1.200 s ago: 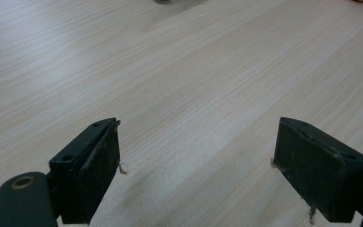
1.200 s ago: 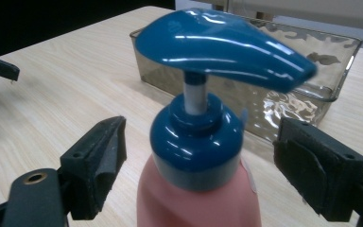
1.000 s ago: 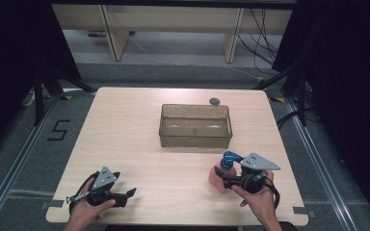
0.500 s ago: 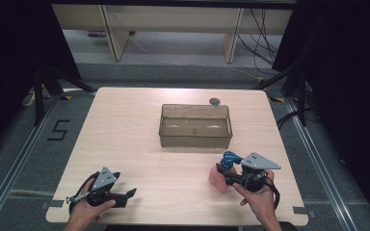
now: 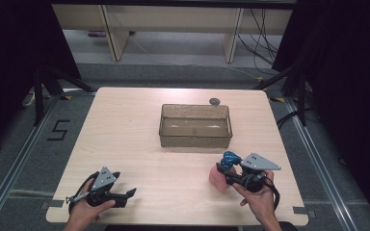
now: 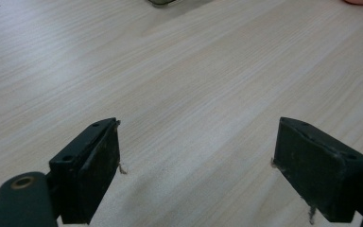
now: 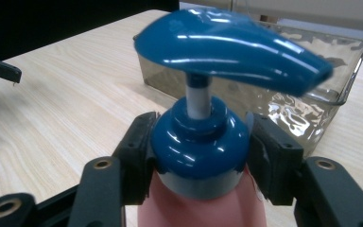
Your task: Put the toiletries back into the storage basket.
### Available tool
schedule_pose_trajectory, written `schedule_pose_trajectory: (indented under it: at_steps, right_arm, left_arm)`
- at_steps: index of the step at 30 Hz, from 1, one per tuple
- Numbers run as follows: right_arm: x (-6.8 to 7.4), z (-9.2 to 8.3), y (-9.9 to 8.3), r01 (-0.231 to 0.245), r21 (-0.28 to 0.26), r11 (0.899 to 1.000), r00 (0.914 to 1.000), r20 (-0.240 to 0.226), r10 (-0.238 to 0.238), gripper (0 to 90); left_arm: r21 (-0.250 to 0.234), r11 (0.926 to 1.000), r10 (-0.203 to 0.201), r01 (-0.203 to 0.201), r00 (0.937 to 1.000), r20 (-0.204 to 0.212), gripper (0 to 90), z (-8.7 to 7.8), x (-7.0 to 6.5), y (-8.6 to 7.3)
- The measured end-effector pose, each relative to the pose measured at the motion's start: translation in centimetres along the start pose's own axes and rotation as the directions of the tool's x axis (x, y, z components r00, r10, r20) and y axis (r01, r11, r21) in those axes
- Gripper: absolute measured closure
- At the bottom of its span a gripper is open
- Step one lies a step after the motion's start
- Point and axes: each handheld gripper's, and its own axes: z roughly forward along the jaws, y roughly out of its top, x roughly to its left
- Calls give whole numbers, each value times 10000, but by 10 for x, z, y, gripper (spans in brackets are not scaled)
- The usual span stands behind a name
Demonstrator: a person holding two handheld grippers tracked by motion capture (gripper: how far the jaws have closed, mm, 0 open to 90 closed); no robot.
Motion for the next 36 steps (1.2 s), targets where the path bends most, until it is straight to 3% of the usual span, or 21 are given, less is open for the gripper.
schedule_pose_trajectory:
  at_steps: [4, 5, 7, 10, 17, 18, 24, 25, 29, 30, 31, 33, 34, 35, 36]
  right_arm:
    - [8, -1, 2, -18, 83, 10000, 9998, 211, 16, 527]
    - [6, -2, 3, 291, 119, 9995, 9990, 324, -295, 529]
    - [7, -2, 3, 378, 44, 9993, 9984, 422, -380, 532]
    - [9, -3, 3, 53, 113, 9999, 9991, 423, -57, 534]
    - [5, -6, 6, -201, -173, 9996, 9988, 453, 209, 535]
    - [3, -7, 8, 25, -121, 9999, 9986, 523, -19, 535]
    - [0, -5, 20, 178, -209, 9996, 9982, 570, -166, 536]
    - [-2, -5, 23, 421, -171, 9990, 9971, 645, -410, 536]
    - [-3, -2, 34, 154, -205, 9997, 9985, 536, -143, 536]
    - [-2, -1, 37, 88, -317, 9995, 9987, 498, -72, 536]
    - [-4, 0, 40, 355, -292, 9989, 9984, 455, -341, 536]
    - [-3, 2, 46, 470, -285, 9985, 9980, 425, -458, 536]
    - [-3, 2, 50, 506, -182, 9986, 9977, 468, -497, 536]
    - [-3, 4, 52, 498, -210, 9985, 9984, 267, -492, 536]
    - [-4, 3, 55, 734, -121, 9972, 9967, 365, -729, 536]
  left_arm:
    - [123, 9997, 199, -201, 9998, 94, 148, -1, 1, 0]
    - [123, 9997, 199, -201, 9998, 94, 149, -1, 1, 0]
    - [-29, 10000, -22, 22, 10000, 16, 148, -1, -1, 0]
    - [-16, 10000, -13, 13, 10000, 14, 148, -1, -1, 0]
    - [12, 9999, -121, 121, 9999, 17, 148, 1, -2, -1]
    - [24, 9999, -98, 98, 9999, 38, 149, 1, -1, -1]
    - [31, 10000, -71, 71, 10000, 47, 148, 1, -1, -1]
    - [44, 10000, -58, 57, 10000, 50, 148, 1, 0, -1]
    - [215, 9997, 78, -79, 9999, 63, 148, 0, 2, -2]
    - [13, 9999, -147, 147, 9999, 46, 148, 1, 0, -2]
    - [27, 9999, -143, 143, 9999, 37, 149, 1, 0, -2]
    - [144, 9999, -70, 70, 10000, -1, 149, 1, 0, -2]
    - [244, 9993, 267, -266, 9996, -36, 149, 1, 3, -2]
    - [244, 9993, 267, -266, 9996, -36, 149, 1, 3, -2]
    - [153, 9998, -85, 85, 10000, -28, 148, 1, 0, -2]
